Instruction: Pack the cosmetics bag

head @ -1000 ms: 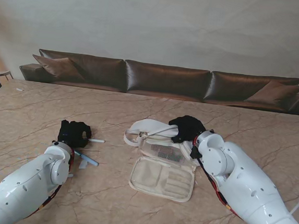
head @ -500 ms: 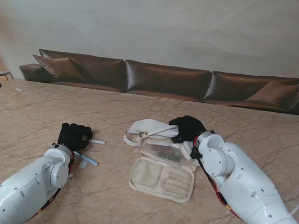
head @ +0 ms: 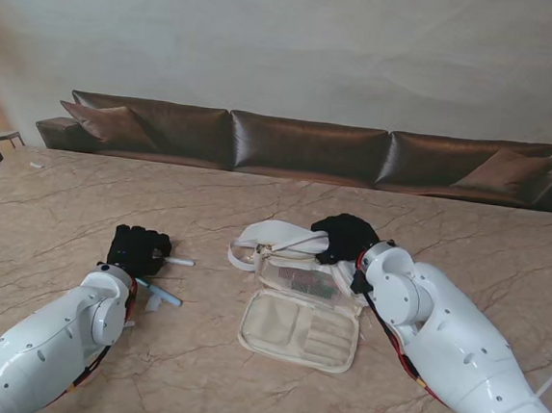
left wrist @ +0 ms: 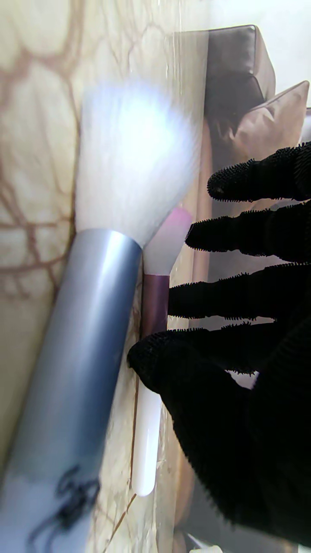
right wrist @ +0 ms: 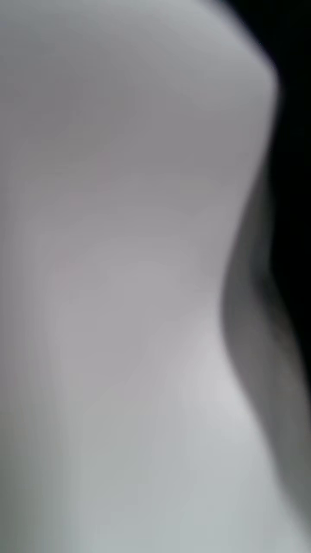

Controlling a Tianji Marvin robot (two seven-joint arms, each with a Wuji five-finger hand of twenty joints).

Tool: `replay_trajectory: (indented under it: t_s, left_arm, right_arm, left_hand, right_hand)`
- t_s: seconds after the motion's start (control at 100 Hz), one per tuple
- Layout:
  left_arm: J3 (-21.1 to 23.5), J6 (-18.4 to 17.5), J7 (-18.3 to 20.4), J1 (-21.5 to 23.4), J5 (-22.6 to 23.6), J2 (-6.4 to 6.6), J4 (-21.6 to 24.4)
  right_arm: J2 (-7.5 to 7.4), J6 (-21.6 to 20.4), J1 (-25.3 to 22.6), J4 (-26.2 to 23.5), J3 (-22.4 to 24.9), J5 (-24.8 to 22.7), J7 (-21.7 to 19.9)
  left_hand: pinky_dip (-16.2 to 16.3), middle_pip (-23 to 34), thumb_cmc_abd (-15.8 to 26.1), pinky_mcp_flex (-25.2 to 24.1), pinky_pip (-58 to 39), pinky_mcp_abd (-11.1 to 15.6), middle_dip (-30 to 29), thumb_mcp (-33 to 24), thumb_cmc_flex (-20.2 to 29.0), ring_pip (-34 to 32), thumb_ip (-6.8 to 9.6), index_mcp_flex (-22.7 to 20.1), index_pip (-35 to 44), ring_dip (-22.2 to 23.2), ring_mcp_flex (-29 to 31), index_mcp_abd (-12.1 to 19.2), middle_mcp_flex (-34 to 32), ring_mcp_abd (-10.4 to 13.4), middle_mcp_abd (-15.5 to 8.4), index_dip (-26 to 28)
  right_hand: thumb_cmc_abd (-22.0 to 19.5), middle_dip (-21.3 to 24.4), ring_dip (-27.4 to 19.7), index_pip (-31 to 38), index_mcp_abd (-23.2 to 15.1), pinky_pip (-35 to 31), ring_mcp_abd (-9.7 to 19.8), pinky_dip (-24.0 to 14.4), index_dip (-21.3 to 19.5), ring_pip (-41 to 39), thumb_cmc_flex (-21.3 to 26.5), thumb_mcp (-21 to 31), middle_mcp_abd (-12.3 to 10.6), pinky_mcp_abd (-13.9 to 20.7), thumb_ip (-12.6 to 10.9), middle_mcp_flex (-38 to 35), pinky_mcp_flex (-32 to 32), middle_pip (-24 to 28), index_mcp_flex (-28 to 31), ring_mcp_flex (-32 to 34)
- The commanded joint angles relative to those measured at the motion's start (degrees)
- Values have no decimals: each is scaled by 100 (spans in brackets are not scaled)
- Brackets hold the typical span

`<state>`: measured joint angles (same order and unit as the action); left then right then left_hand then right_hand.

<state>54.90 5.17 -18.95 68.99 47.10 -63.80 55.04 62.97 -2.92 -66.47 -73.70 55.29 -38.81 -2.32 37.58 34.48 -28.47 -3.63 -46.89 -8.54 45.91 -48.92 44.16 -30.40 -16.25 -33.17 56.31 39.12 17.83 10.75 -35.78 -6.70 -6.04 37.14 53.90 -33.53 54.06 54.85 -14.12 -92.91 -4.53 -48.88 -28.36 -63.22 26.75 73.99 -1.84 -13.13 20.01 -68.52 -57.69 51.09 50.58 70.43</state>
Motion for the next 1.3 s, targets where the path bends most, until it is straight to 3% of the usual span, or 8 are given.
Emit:
replay_trajectory:
  t_s: [0.0,0.44,0.47,0.76,0.85,0.9,1.29]
  left_arm:
    - [11,-28,24,156,39,12,-26]
    - [443,1,45,533,497,97,673]
    - [466,5,54,558,531,104,725]
    - [619,12,118,777,857,169,1107]
    - [721,-11,198,934,944,188,1324]
    - [778,-18,210,1027,1023,201,1446]
    - [1053,-20,258,1706,1175,194,2245]
  right_arm:
    - [30,-10,-1,-72,-17,18,8]
    - [41,-21,61,-28,-63,59,5]
    - [40,-19,66,-29,-65,61,-2]
    - [40,-8,76,-39,-70,67,-17]
    - [40,9,76,-40,-72,67,-20]
    - [42,20,84,-33,-78,71,-22]
    - [68,109,136,10,-132,135,7]
  left_hand:
    - [-97,-5,325,-15,160,150,214,143,409,-92,-85,-324,684,117,-170,213,78,89,-20,638]
    - [-77,-99,583,-55,540,123,573,517,597,-186,-99,-175,704,243,-101,2,-181,-9,178,884]
    - [86,-311,577,-44,620,103,750,523,601,-175,-91,-197,684,284,-53,-5,-300,-34,195,903]
    - [511,-785,588,-43,258,-26,601,569,600,-303,-73,-226,632,361,617,17,-1043,-148,268,885]
    - [516,-854,564,-39,187,-34,558,544,597,-340,-63,-258,614,367,844,27,-1258,-175,357,872]
    - [540,-935,558,-39,81,-54,564,538,568,-355,-58,-278,592,382,966,52,-1429,-181,265,859]
    - [477,-1140,530,-50,-139,-67,981,484,521,-367,-45,-369,507,552,1210,34,-1757,-229,263,849]
  right_hand:
    - [-662,9,34,663,-873,-285,-88,-49,-142,-336,877,599,-42,35,-356,-110,-108,-43,250,279]
    - [-706,4,32,656,-878,-286,-83,-47,-129,-331,886,560,-43,35,-345,-99,-108,-55,241,265]
    - [-708,4,32,652,-879,-286,-83,-47,-127,-331,885,560,-43,35,-345,-100,-108,-56,238,265]
    - [-716,4,32,643,-885,-286,-82,-47,-127,-328,889,552,-49,35,-345,-96,-108,-62,217,259]
    - [-722,4,32,651,-880,-286,-81,-47,-130,-327,892,551,-42,35,-345,-95,-108,-64,231,258]
    - [-719,3,32,650,-879,-286,-81,-47,-129,-327,890,547,-41,35,-344,-95,-108,-65,234,258]
    - [-730,8,32,647,-877,-286,-81,-47,-129,-327,894,539,-43,35,-344,-92,-107,-76,241,258]
